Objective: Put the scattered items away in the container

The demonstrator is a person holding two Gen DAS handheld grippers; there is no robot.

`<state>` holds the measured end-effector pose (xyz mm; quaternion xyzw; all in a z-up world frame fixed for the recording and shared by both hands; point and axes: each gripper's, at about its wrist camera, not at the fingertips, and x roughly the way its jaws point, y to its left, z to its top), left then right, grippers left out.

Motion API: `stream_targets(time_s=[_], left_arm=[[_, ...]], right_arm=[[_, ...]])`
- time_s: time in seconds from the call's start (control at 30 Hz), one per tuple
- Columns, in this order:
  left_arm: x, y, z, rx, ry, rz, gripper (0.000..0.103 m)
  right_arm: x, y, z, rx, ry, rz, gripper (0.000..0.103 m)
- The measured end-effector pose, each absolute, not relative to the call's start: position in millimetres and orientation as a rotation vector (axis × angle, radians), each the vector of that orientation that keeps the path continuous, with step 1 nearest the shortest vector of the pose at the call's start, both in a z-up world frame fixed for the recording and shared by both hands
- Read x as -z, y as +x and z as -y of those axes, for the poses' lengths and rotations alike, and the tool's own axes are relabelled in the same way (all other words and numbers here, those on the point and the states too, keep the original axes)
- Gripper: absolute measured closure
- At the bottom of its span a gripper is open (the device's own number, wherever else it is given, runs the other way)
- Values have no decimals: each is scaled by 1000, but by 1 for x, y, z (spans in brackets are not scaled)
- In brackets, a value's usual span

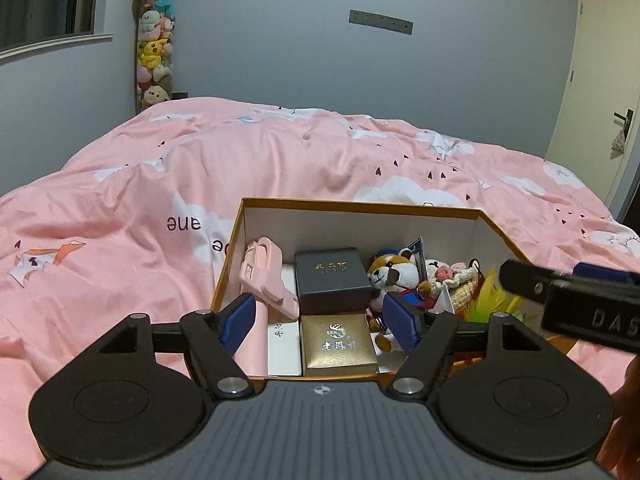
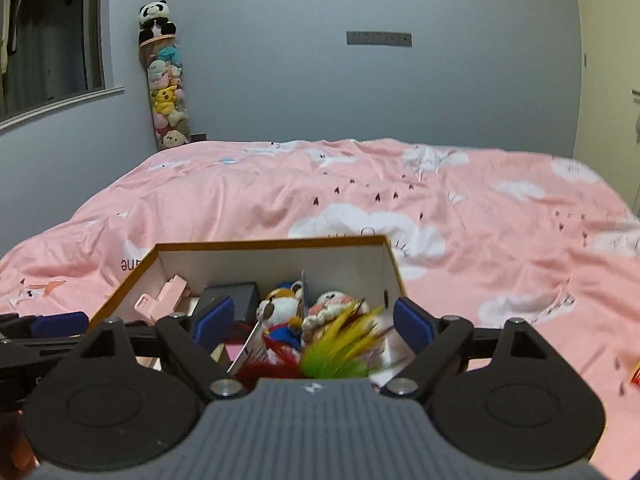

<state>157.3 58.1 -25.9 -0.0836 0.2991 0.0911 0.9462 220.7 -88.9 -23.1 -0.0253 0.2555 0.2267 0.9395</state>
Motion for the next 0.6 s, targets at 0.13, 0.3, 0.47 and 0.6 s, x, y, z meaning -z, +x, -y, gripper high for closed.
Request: stream_targets(time_s=[0.13,0.3,0.47,0.6], left_arm=[[35,160,-57,-173,-162,-616,16],[48,162,-57,-162,-165,-649,16],[55,161,-54,-180,-144,-644,15],[58,163,-56,-184,-144,-646,13]], right_arm=[[35,220,85,-476,-62,-536,11],[49,224,85,-468,-49,-567,10],[60,225,85,-448,-72,-556,10],[67,229,84,-453,-69,-576,9]])
